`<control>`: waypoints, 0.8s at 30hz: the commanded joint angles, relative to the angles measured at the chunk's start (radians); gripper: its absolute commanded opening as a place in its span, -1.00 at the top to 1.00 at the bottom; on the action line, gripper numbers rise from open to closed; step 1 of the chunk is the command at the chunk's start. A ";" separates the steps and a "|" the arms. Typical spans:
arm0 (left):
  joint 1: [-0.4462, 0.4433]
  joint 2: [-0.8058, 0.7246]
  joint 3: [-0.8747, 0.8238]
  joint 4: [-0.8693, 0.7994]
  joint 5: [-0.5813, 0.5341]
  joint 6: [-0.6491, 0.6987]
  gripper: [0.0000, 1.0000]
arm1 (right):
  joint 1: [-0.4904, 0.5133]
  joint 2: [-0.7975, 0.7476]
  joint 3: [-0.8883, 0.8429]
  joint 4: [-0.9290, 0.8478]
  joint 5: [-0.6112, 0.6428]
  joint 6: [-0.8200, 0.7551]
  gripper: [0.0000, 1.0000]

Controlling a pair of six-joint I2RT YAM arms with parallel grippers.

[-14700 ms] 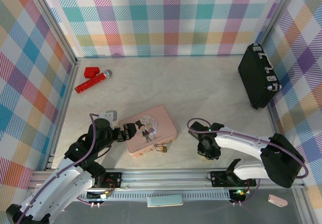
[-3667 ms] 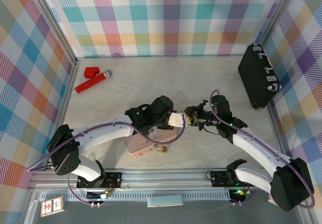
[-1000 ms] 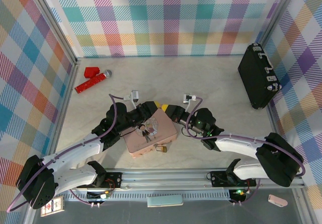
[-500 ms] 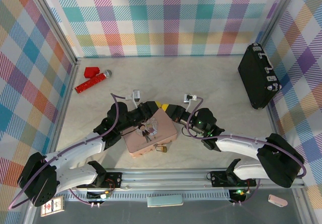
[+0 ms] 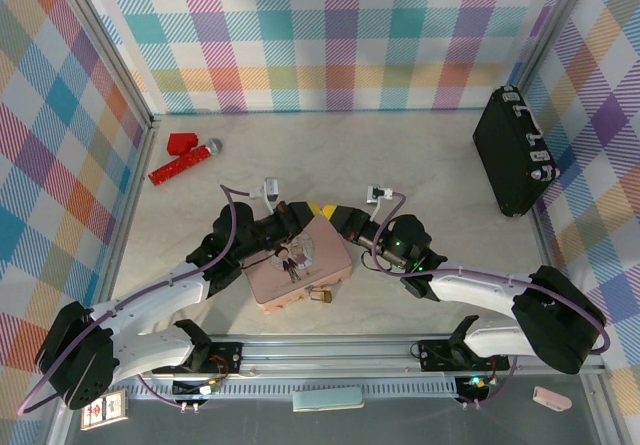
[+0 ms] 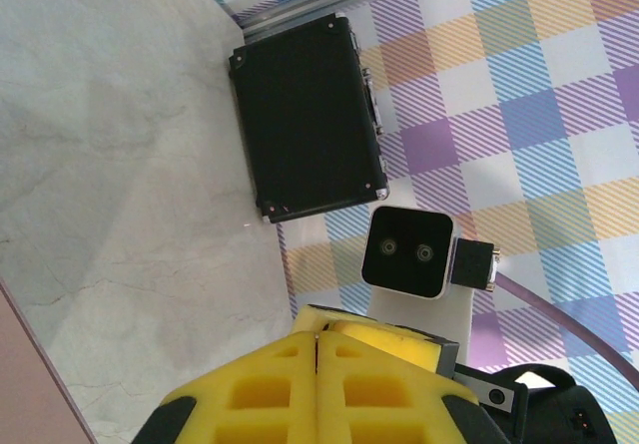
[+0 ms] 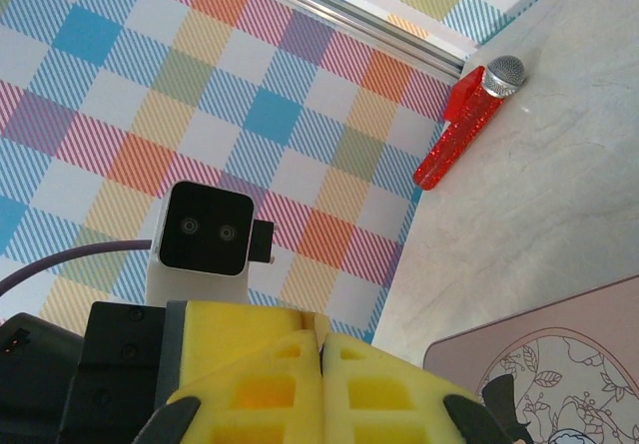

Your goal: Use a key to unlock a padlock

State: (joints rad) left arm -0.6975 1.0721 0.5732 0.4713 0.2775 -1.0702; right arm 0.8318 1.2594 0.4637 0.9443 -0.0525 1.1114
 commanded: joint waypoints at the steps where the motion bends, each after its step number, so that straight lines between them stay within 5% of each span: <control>1: -0.001 -0.015 0.047 -0.017 0.013 0.044 1.00 | 0.006 -0.019 0.013 -0.039 0.013 -0.003 0.89; 6: 0.000 -0.070 0.143 -0.308 -0.057 0.224 1.00 | 0.006 -0.091 -0.001 -0.146 0.083 -0.050 0.23; 10: 0.002 -0.103 0.201 -0.466 -0.113 0.332 1.00 | 0.004 -0.127 -0.026 -0.132 0.103 -0.109 -0.10; 24: 0.000 -0.070 0.210 -0.360 0.029 0.288 1.00 | 0.003 -0.034 0.009 0.050 -0.113 -0.152 -0.14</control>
State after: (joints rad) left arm -0.6975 0.9981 0.7696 0.0597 0.2584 -0.7689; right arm 0.8326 1.2049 0.4484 0.9245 -0.0994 0.9783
